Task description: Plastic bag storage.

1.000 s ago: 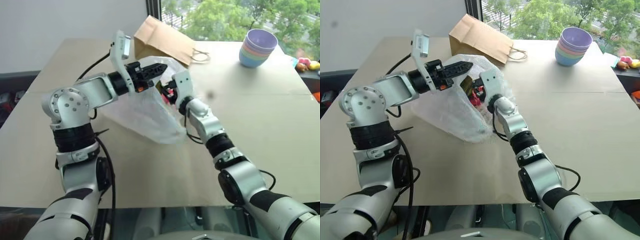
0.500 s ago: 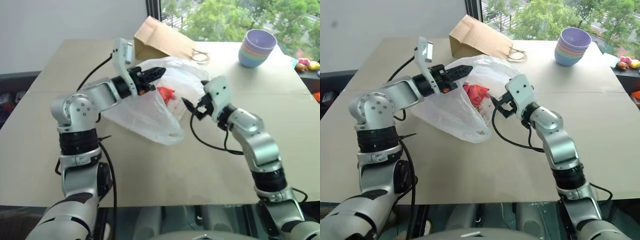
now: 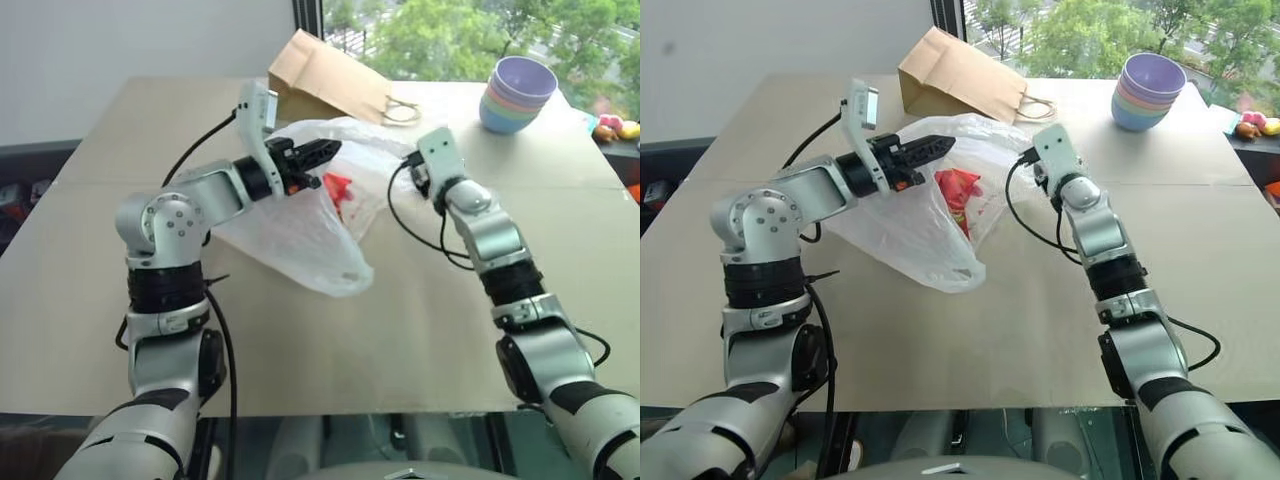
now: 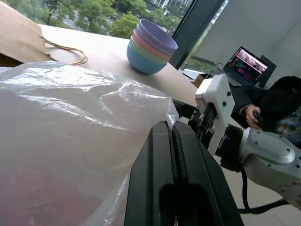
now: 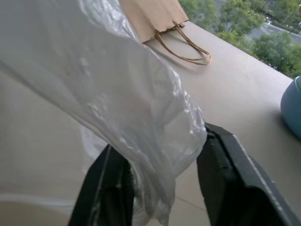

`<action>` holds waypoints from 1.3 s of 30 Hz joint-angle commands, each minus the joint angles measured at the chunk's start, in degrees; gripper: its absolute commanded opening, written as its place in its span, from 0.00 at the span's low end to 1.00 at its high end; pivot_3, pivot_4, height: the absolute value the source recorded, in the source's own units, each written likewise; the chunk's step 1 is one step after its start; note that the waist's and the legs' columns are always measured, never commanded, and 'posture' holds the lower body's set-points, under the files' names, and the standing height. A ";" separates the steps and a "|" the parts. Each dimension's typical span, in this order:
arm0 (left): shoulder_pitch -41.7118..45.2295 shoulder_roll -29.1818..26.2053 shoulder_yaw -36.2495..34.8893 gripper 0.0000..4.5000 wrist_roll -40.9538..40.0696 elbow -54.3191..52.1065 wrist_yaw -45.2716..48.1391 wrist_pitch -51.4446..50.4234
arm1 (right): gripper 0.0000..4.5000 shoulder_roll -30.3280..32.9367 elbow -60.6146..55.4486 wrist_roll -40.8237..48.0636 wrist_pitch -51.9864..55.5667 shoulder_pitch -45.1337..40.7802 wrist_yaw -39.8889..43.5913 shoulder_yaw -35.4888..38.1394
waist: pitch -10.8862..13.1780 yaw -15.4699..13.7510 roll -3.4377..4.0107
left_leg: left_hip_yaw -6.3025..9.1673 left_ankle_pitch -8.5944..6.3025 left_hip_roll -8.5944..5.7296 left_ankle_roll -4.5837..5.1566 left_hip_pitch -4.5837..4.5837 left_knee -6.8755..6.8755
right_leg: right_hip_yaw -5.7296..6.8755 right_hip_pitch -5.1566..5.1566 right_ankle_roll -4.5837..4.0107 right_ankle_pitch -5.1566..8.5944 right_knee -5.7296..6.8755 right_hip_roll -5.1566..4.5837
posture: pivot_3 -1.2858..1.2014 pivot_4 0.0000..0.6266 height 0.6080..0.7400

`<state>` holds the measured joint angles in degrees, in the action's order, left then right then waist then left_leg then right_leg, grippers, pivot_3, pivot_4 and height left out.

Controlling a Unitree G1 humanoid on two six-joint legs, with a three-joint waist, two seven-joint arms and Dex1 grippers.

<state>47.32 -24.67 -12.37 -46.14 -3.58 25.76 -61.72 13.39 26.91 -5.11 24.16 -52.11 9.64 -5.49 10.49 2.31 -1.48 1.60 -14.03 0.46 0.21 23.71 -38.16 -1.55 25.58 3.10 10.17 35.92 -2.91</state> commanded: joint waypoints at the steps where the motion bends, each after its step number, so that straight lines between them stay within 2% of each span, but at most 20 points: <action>1: -1.42 -0.84 -0.84 0.00 -0.01 -4.26 1.05 3.00 | 0.04 1.46 2.08 0.37 -3.69 -1.57 0.71 1.82 | 0.00 0.02 0.00 | -0.01 0.01 0.00 -0.02 0.07 -0.01 | 0.00 0.09 0.00 0.00 0.01 -0.01 | 0.52 0.24 1.00; 4: -2.83 -2.52 0.04 0.00 -0.85 -4.97 4.78 3.34 | 0.02 2.04 2.60 0.62 -4.38 -1.75 1.50 2.05 | 0.01 0.03 0.00 | -0.02 0.00 0.00 -0.01 0.07 0.00 | 0.00 0.09 0.00 0.00 0.00 -0.01 | 0.52 0.24 1.00; 6: -3.79 -3.35 -3.28 0.00 -7.09 -5.19 8.38 0.20 | 0.02 2.39 1.97 0.97 -4.17 -1.44 2.07 2.34 | 0.01 0.05 0.01 | -0.01 -0.02 -0.01 0.04 0.07 0.00 | 0.01 0.09 0.00 0.00 0.01 -0.01 | 0.52 0.24 1.00; 7: -5.80 -5.27 -5.60 0.12 -12.79 -6.97 12.20 -2.77 | 0.00 2.61 1.19 1.27 -3.72 -1.07 2.39 2.62 | 0.00 0.15 0.01 | 0.00 -0.11 0.00 0.19 0.06 -0.01 | 0.02 0.09 0.00 0.00 0.03 0.00 | 0.52 0.24 1.00; 9: -9.90 -9.25 -8.47 0.29 -21.36 -9.91 17.07 -8.05 | 0.00 3.02 0.04 1.55 -3.16 -0.41 2.78 2.88 | 0.02 0.60 0.03 | -0.03 -0.13 0.02 0.22 0.04 -0.02 | -0.01 0.09 0.00 0.00 0.05 0.01 | 0.52 0.24 1.00; 13: -20.51 -17.73 -10.54 0.72 -31.79 -15.80 22.68 -15.12 | 0.00 3.66 -1.76 1.34 -1.76 1.07 3.34 2.76 | 0.02 0.88 0.04 | 0.04 -0.13 0.04 0.23 0.06 -0.02 | 0.06 0.08 -0.01 0.01 0.05 0.02 | 0.52 0.24 1.00; 14: -22.96 -19.60 -10.76 0.83 -33.41 -16.99 23.76 -15.93 | 0.00 3.71 -2.24 1.33 -1.34 1.38 3.39 2.82 | 0.02 1.00 0.04 | 0.02 -0.13 0.03 0.23 0.04 -0.02 | 0.03 0.07 -0.01 0.01 0.05 0.01 | 0.52 0.24 1.00; 15: -26.31 -21.40 -9.98 0.95 -31.54 -19.11 25.42 -14.73 | 0.00 3.79 -3.01 1.36 -0.75 1.69 3.62 2.81 | 0.02 1.00 0.04 | 0.01 -0.14 0.02 0.23 0.03 -0.02 | 0.02 0.06 0.00 0.01 0.06 0.00 | 0.52 0.24 1.00; 16: -29.93 -23.25 -8.29 0.99 -27.87 -21.62 27.44 -12.14 | 0.00 3.81 -3.79 1.36 -0.19 1.95 3.78 2.77 | 0.02 0.99 0.04 | 0.02 -0.14 0.02 0.24 0.03 -0.04 | 0.03 0.06 0.00 0.01 0.06 0.01 | 0.52 0.24 1.00; 18: -35.44 -24.61 -5.77 0.99 -24.81 -25.18 29.39 -9.48 | 0.00 3.88 -5.43 1.29 0.99 2.53 4.11 2.65 | 0.04 0.77 0.08 | 0.02 -0.14 0.02 0.23 0.02 -0.03 | 0.04 0.05 -0.01 0.02 0.07 0.01 | 0.52 0.24 1.00; 22: -39.42 -22.28 -0.07 0.99 -22.69 -26.78 24.80 -8.37 | 0.00 3.97 -7.46 0.96 2.86 3.14 4.37 2.33 | 0.04 -0.01 0.10 | 0.03 -0.12 0.07 0.23 0.00 -0.11 | 0.05 0.03 -0.02 0.02 0.07 0.06 | 0.52 0.24 1.00; 30: -33.23 -8.35 11.36 0.99 -14.81 -18.86 11.08 -7.46 | 0.00 3.10 -10.97 0.20 5.99 4.37 3.79 1.57 | 0.01 -0.19 0.12 | 0.07 -0.11 0.06 0.23 -0.02 -0.17 | 0.09 -0.08 -0.02 -0.01 0.09 0.06 | 0.52 0.24 1.00; 35: -26.97 -0.62 11.84 0.99 -15.17 -11.39 5.89 -10.15 | 0.00 2.51 -14.05 -0.18 8.79 4.70 3.17 1.12 | 0.00 -0.06 0.12 | 0.06 -0.11 0.05 0.22 -0.03 -0.18 | 0.09 -0.08 -0.03 -0.02 0.12 0.06 | 0.52 0.24 1.00; 38: -25.76 3.12 10.80 0.81 -15.99 -9.51 4.02 -9.85 | 0.00 2.70 -14.84 -0.55 9.49 4.83 3.01 1.18 | -0.02 -0.03 0.17 | 0.06 -0.11 0.04 0.23 -0.04 -0.18 | 0.08 -0.08 -0.04 -0.02 0.14 0.06 | 0.52 0.24 1.00; 39: -25.73 4.05 9.88 0.71 -17.11 -9.59 4.00 -9.59 | 0.00 2.77 -14.96 -0.62 9.59 4.88 3.04 1.25 | -0.02 -0.02 0.17 | 0.05 -0.11 0.04 0.23 -0.04 -0.18 | 0.08 -0.08 -0.04 -0.02 0.14 0.05 | 0.52 0.24 1.00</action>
<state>21.15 -21.55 -0.81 -61.05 -12.57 29.94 -71.54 15.58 14.67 -5.35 33.64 -46.89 13.09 -4.61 10.47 2.29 -1.31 1.65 -14.14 0.50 0.43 23.68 -38.34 -1.48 25.51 3.06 10.16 36.05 -2.85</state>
